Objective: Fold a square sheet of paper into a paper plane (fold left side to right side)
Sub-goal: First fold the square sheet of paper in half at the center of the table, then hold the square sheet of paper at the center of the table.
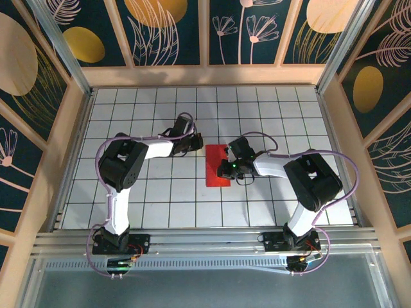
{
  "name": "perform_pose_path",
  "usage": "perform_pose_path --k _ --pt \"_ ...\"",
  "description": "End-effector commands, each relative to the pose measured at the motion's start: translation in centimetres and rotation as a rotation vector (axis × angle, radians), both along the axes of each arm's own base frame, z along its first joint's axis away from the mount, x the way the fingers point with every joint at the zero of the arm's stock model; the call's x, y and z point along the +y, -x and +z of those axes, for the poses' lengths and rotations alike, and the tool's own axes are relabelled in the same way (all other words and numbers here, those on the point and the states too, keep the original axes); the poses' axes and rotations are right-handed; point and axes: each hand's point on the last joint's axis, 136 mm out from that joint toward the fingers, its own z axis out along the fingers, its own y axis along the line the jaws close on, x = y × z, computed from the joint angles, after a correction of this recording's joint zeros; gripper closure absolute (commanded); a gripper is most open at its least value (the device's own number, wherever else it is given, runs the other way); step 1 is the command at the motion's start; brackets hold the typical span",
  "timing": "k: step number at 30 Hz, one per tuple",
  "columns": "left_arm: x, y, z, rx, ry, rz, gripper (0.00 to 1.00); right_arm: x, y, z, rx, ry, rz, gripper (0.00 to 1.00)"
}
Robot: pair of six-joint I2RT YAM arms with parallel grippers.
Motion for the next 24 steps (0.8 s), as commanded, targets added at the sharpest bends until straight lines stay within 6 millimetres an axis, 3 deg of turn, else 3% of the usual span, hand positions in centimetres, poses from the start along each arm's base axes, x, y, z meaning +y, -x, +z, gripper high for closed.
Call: perform_pose_path --k 1,4,8,12,14,15,20,24 --pt "1.2 1.3 3.9 -0.070 0.005 0.000 1.00 -2.6 2.9 -3.8 0.127 0.147 -0.018 1.00" --pt "1.0 4.0 5.7 -0.053 0.081 -0.029 1.00 -2.3 2.5 -3.5 0.120 0.142 -0.020 1.00" --pt "-0.6 9.3 4.9 0.037 0.139 -0.106 1.00 -2.4 2.4 -3.5 0.115 0.143 -0.026 1.00" --pt "-2.5 12.1 4.0 0.110 0.180 -0.141 1.00 -2.4 2.6 -3.6 0.116 0.136 -0.031 1.00" --pt "-3.2 12.1 4.3 0.099 0.199 -0.151 1.00 -2.2 2.7 -3.6 0.117 0.130 -0.028 1.00" --pt "-3.2 11.9 3.2 0.117 0.179 -0.142 1.00 -2.2 2.8 -3.7 0.118 0.132 -0.026 1.00" --pt "-4.2 10.1 2.7 0.103 0.143 -0.151 1.00 -2.3 2.9 -3.9 0.123 0.135 -0.021 1.00" --pt "-3.9 8.6 1.4 0.114 0.071 -0.096 1.00 -2.3 2.8 -3.9 0.123 0.136 -0.023 1.00"
